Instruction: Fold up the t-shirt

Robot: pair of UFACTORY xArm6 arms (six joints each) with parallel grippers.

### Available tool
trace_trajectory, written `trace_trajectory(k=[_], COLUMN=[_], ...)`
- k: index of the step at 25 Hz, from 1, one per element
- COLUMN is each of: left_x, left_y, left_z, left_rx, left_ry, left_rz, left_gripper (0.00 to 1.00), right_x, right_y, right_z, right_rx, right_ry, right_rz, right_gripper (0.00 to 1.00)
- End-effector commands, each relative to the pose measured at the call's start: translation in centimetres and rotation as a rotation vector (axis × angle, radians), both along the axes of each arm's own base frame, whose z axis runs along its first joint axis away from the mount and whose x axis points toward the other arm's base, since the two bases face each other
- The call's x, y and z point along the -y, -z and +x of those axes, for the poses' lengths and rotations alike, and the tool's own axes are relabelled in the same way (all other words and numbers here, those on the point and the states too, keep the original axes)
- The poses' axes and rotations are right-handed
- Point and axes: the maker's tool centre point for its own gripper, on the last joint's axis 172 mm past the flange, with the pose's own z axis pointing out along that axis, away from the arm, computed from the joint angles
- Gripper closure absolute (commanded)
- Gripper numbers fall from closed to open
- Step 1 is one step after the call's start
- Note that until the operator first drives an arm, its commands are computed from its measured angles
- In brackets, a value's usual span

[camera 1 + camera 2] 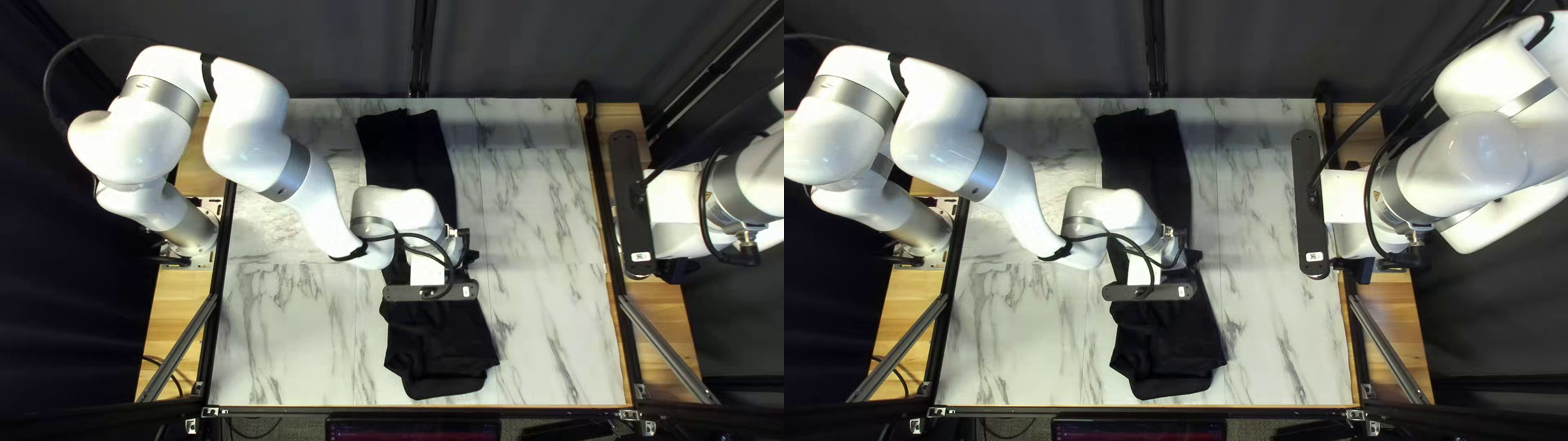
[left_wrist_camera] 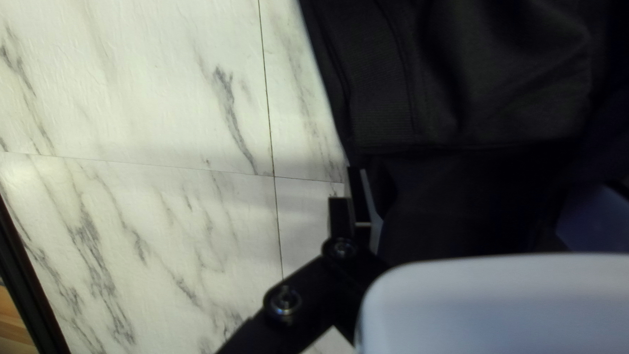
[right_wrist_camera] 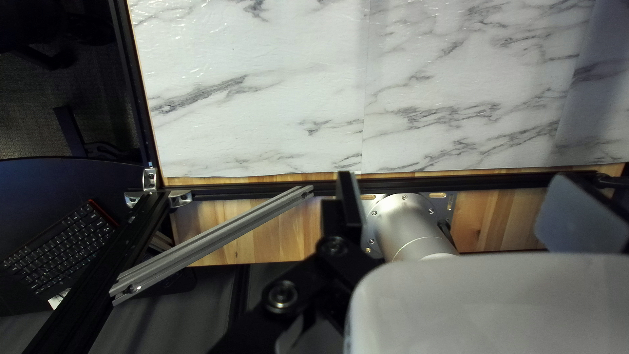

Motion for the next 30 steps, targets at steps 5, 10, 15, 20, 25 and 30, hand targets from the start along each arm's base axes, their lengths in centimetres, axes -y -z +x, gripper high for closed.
trace_trajectory(k=[5,10,15,20,25,30], left_x=[2.5,4.4,4.3,3.5,2.4,1.6], left_y=[0.2,0.3,0.4,-0.1,0.5,-0.2], left_z=[-1.3,-0.1,1.5,3.6,4.6,3.5], left_rx=[-0.022,0.002,0.052,0.094,0.086,0.061], left_ry=[0.003,0.054,0.103,0.147,0.153,0.147], left_rz=[-0.006,-0.07,-0.148,-0.203,-0.209,-0.163], left_gripper=[0.0,0.0,0.0,0.0,0.0,0.0], right_x=[0.0,0.0,0.0,0.0,0.0,0.0], right_y=[0.0,0.0,0.0,0.0,0.0,0.0], right_z=[0.0,0.0,0.0,0.0,0.0,0.0], right_rx=[0.0,0.0,0.0,0.0,0.0,0.0], right_ry=[0.0,0.0,0.0,0.0,0.0,0.0], right_rz=[0.0,0.0,0.0,0.0,0.0,0.0], right_gripper=[0.0,0.0,0.0,0.0,0.0,0.0])
